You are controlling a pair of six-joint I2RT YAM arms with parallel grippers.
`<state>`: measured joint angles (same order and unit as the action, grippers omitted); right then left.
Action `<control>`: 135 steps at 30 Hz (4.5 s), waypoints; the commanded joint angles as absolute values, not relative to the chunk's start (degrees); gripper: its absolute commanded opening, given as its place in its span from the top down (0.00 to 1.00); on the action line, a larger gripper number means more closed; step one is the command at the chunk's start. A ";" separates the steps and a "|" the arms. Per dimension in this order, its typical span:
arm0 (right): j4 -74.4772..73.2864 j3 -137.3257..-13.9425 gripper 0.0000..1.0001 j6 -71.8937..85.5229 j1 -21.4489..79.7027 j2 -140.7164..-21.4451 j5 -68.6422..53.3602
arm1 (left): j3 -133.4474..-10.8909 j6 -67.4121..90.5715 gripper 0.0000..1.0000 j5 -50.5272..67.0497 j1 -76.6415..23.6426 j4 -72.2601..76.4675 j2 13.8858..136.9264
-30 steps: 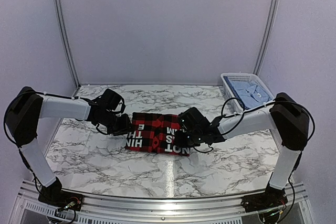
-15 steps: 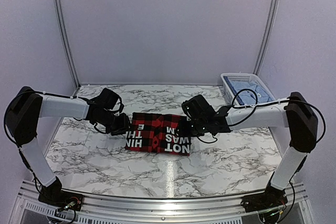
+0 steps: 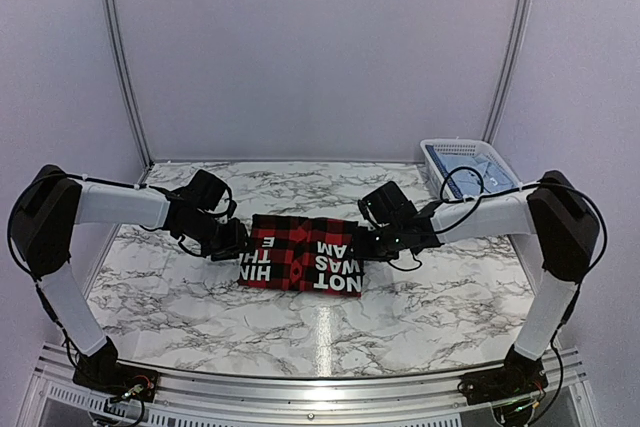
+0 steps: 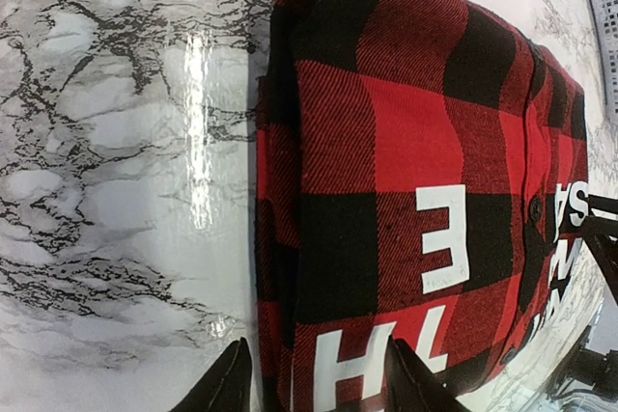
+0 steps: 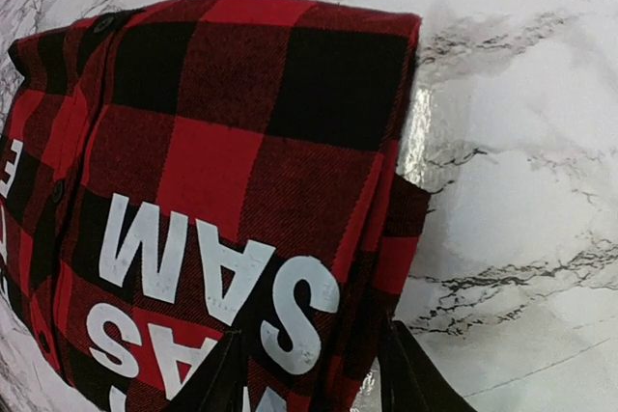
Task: Fold and stack the long sleeve shirts
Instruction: Pick up the square-folded shirt from the center of the board, then turn over the square-folded shirt at the center of the board.
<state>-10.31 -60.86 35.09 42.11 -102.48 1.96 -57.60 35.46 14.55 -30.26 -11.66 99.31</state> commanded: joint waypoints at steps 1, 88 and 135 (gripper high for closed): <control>-8.29 -60.56 0.58 35.21 42.05 -103.80 0.60 | -56.91 34.37 0.52 15.24 -29.97 -13.14 99.19; -5.67 -58.99 0.41 31.84 41.08 -102.83 -1.83 | -66.24 19.35 1.00 -9.28 -22.08 -31.81 97.87; -9.32 -53.92 0.36 28.91 34.73 -92.80 -2.30 | -134.62 32.17 0.16 -1.22 -49.40 -38.08 129.20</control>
<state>-10.24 -50.46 28.49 34.79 -90.32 -1.89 -138.56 33.34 2.55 -50.92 -42.26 138.76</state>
